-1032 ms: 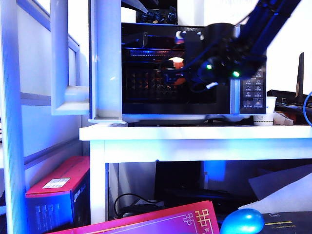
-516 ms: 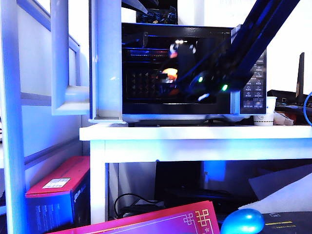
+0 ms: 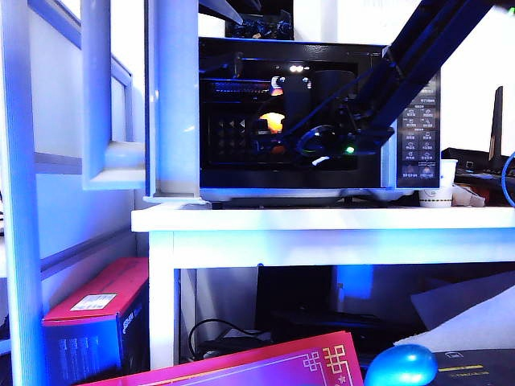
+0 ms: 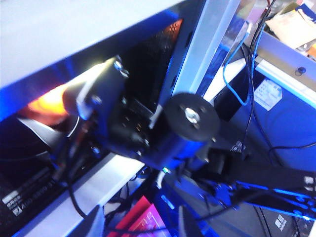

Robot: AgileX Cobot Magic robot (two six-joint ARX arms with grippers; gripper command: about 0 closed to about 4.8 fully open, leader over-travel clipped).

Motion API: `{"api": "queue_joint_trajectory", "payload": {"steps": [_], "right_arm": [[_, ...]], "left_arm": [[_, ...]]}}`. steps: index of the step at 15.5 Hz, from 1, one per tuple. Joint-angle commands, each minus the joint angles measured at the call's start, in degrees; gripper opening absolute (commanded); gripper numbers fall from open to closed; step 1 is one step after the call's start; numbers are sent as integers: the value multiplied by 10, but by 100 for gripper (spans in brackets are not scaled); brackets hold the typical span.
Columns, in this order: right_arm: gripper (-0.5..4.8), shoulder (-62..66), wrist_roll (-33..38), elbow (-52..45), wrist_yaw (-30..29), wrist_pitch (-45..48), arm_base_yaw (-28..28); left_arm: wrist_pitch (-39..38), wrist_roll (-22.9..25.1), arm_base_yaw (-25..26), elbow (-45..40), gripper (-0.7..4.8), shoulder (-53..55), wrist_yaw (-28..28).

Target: Open the microwave door, place the orange inside the microwave, then close the microwave door.

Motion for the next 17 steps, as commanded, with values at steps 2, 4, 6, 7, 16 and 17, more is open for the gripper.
{"api": "queue_joint_trajectory", "payload": {"steps": [2,4,6,7,16,17], "right_arm": [[209,23,0,47,2,-36,2],[209,26,0,58,10,-45,2],[209,37,0,80,10,-64,2],[209,45,0,95,10,-79,2],[166,56,-1,115,12,-100,3],[244,56,0,115,7,-100,3]], "left_arm": [[1,2,0,1,206,-3,0],[1,2,0,1,206,-3,0],[-1,2,0,1,206,-3,0],[-2,2,0,1,206,-3,0],[-10,2,0,1,206,-3,0],[-10,2,0,1,206,-3,0]]}}
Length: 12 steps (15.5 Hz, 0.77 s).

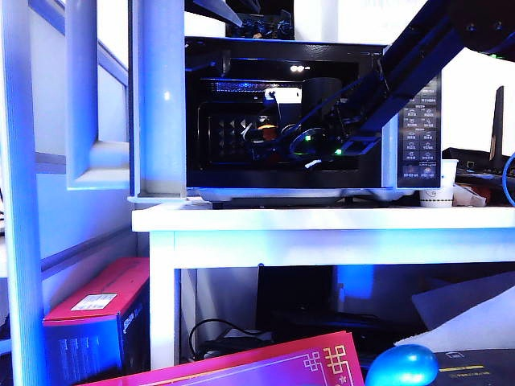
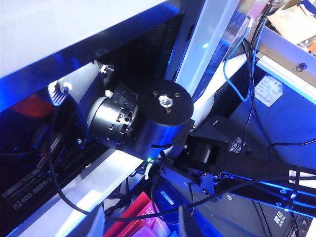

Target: Open the microwave door, place the orange inside the microwave, then close the microwave door.

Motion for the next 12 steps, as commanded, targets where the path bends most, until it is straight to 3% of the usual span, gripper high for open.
{"api": "queue_joint_trajectory", "payload": {"steps": [1,2,12], "right_arm": [[440,-1,0,3,-15,3,2],[479,-1,0,3,-33,-10,2],[479,-13,-5,2,-57,-54,7]], "left_arm": [[-1,2,0,1,206,-3,0],[-1,2,0,1,206,-3,0],[-10,3,0,1,206,-3,0]]}}
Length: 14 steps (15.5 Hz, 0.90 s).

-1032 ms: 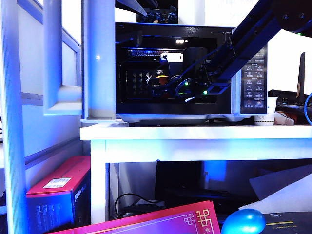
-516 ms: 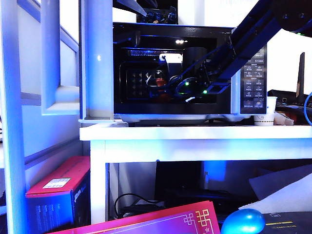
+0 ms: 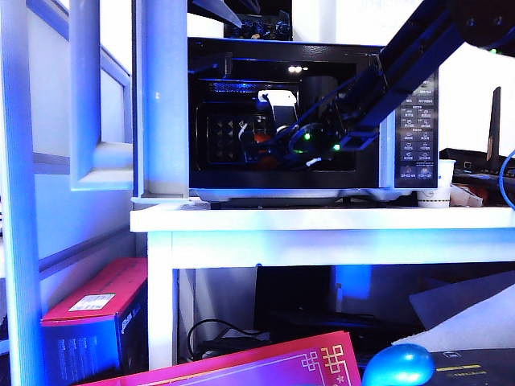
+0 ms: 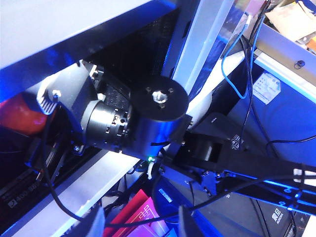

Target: Open the microwave door, place the orange inside the microwave, then close the microwave door.

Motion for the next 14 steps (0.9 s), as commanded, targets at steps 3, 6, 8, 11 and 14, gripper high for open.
{"api": "queue_joint_trajectory", "payload": {"steps": [3,6,8,11,14], "right_arm": [[479,-26,-17,2,0,-82,3],[479,-45,-45,2,0,-138,3],[479,-60,-47,2,0,-170,3],[479,-70,-48,2,0,-186,3],[479,-80,-67,2,0,-219,3]], "left_arm": [[-4,3,0,1,206,-3,0],[-3,3,0,1,206,-3,-7],[-3,3,0,1,206,-3,-11],[-4,3,0,1,206,-3,-13],[-3,3,0,1,206,-3,-14]]}}
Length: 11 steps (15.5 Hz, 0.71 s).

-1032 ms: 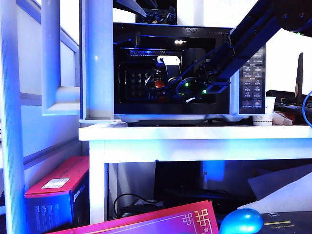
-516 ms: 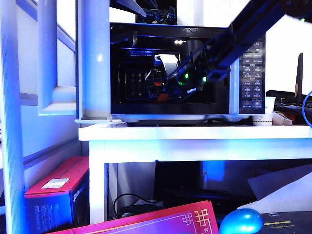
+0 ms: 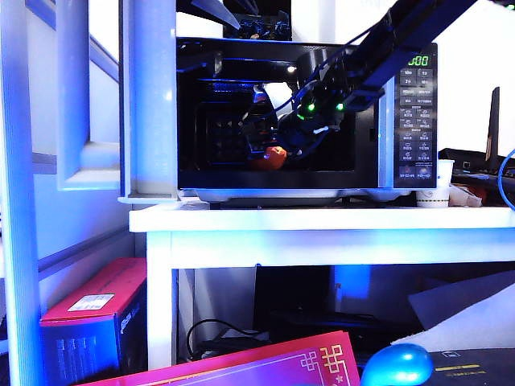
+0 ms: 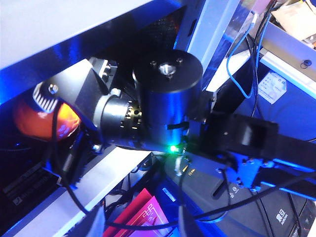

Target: Open the microwave door, place the orange inside the microwave, then close the microwave door.

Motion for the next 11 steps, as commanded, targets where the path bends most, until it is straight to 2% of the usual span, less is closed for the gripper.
{"api": "queue_joint_trajectory", "payload": {"steps": [1,11], "right_arm": [[479,-16,-16,3,0,-7,2],[479,-43,-22,2,0,-68,2]], "left_arm": [[-1,3,0,1,206,-3,-2],[-1,3,0,1,206,-3,-3]]}}
